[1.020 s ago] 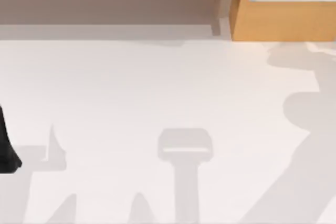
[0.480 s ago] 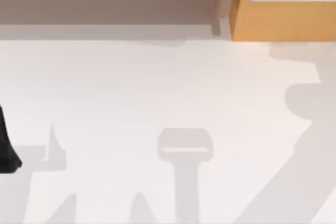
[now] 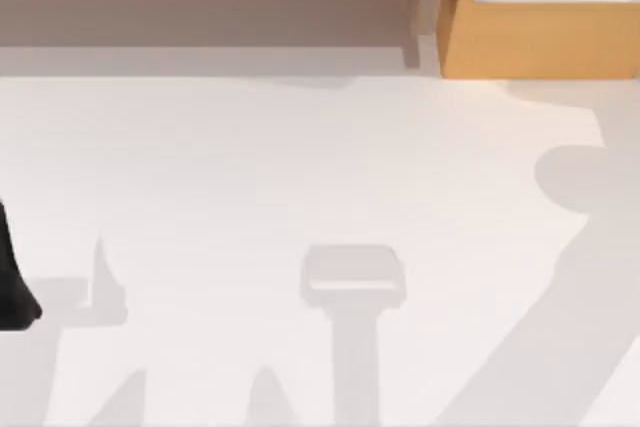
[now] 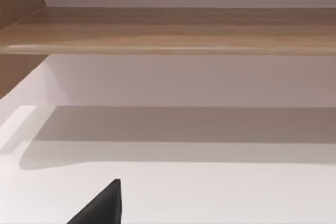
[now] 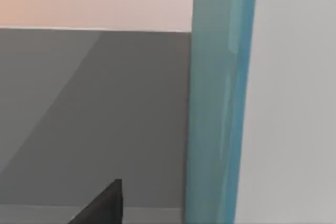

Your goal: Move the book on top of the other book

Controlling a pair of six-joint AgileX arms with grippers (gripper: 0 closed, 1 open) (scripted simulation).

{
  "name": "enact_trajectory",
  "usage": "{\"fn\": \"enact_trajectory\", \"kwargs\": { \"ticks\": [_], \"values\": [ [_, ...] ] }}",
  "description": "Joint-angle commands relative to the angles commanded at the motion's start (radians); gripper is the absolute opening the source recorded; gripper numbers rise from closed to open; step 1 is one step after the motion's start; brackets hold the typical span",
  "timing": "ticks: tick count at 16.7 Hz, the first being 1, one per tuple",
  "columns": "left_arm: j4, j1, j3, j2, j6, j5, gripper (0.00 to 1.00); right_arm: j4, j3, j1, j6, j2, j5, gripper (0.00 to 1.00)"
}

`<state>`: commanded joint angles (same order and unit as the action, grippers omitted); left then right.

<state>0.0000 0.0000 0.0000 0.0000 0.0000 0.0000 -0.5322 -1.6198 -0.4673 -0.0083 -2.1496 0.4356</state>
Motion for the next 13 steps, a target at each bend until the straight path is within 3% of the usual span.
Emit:
{"fn": "enact_trajectory", "kwargs": {
  "ticks": [12, 13],
  "values": [
    [0.0, 0.0, 0.0, 0.0, 0.0, 0.0, 1.0, 0.0, 0.0, 0.0, 0.0, 0.0, 0.0, 0.02],
    [0.0, 0.0, 0.0, 0.0, 0.0, 0.0, 1.0, 0.0, 0.0, 0.0, 0.0, 0.0, 0.0, 0.0]
  ]
}}
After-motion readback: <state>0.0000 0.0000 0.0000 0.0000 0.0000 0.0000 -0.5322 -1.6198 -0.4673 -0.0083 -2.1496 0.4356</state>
